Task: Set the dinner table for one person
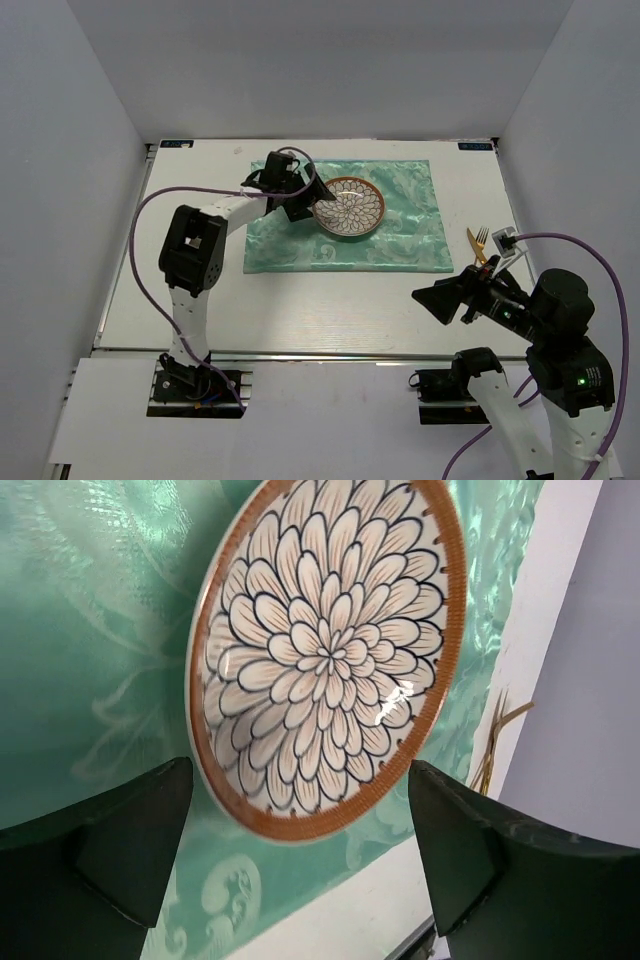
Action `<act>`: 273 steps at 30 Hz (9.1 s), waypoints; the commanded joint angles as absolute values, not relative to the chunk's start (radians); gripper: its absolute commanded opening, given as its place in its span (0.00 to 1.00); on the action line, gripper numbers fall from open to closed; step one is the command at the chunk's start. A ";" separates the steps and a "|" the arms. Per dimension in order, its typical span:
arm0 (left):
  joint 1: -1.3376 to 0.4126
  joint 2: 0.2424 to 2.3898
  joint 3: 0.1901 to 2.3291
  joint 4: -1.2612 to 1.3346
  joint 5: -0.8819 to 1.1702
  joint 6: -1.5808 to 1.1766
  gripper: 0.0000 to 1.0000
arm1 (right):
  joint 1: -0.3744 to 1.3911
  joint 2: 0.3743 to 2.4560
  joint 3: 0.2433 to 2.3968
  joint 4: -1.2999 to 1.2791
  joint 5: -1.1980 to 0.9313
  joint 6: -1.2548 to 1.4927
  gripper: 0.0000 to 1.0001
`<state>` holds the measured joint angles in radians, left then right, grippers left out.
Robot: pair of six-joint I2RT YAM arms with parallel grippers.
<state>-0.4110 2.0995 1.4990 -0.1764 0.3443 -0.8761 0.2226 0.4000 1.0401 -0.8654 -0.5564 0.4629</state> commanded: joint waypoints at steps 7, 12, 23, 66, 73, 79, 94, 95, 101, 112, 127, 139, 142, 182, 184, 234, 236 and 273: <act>-0.420 1.783 1.647 -0.842 -0.252 -0.908 0.98 | 0.222 0.416 1.043 -0.854 -0.542 0.433 0.89; -0.356 1.510 1.542 -0.997 -0.483 -0.974 0.98 | 0.221 0.483 1.000 -0.891 -0.390 0.402 0.89; -0.049 1.278 1.171 -1.023 -0.487 -0.931 0.96 | 0.224 0.543 0.927 -0.715 -0.492 0.449 0.89; 0.009 1.279 1.054 -0.658 -0.011 -0.667 0.00 | 0.526 1.302 1.415 -0.699 -0.046 0.281 0.89; -0.185 1.301 1.221 -0.719 0.123 -0.661 0.00 | 0.727 1.518 1.713 -0.802 0.219 0.327 0.89; -0.402 1.374 1.262 -0.703 0.072 -0.707 0.00 | 0.824 1.594 1.818 -0.810 0.268 0.365 0.89; -0.575 1.336 1.278 -0.664 0.041 -0.773 0.00 | 0.902 1.697 1.664 -0.732 0.250 0.400 0.51; -0.575 1.333 1.282 -0.663 0.040 -0.775 0.00 | 0.900 1.697 1.652 -0.727 0.249 0.402 0.46; -0.584 1.325 1.292 -0.652 0.051 -0.778 0.00 | 0.911 1.701 1.651 -0.722 0.268 0.410 0.00; -0.584 1.287 1.341 -0.725 -0.060 -0.818 0.65 | 0.893 1.716 1.641 -0.699 0.282 0.422 0.00; -0.566 1.054 1.192 -0.913 -0.192 -0.715 0.98 | 0.424 2.216 2.276 -0.910 0.241 0.396 0.00; -0.566 0.974 0.979 -0.887 -0.175 -0.601 0.98 | 0.141 2.368 2.350 -0.741 0.193 0.394 0.00; -0.566 0.994 0.919 -0.818 -0.131 -0.592 0.98 | 0.126 2.391 2.347 -0.697 0.176 0.385 0.00; -0.575 0.884 0.913 -0.827 -0.267 -0.489 0.98 | -0.069 1.246 0.861 -0.479 0.278 0.393 0.89; -0.575 0.887 0.914 -0.833 -0.276 -0.494 0.98 | -0.087 1.252 0.839 -0.474 0.313 0.400 0.89; -0.575 0.801 0.881 -0.805 -0.299 -0.503 0.98 | -0.337 1.623 1.058 -0.535 -0.052 -0.529 0.83; -0.575 0.808 0.882 -0.805 -0.298 -0.502 0.98 | -0.339 1.638 1.062 -0.526 -0.034 -0.531 0.83; -0.603 0.799 0.884 -0.815 -0.324 -0.508 0.98 | -0.347 1.766 0.993 -0.466 0.011 -0.554 0.42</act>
<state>-0.5980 0.8135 0.8909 -0.8272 -0.3050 -0.5053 -0.3454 1.7149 1.0183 -0.4767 -0.0059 -0.5457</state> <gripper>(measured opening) 0.982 0.438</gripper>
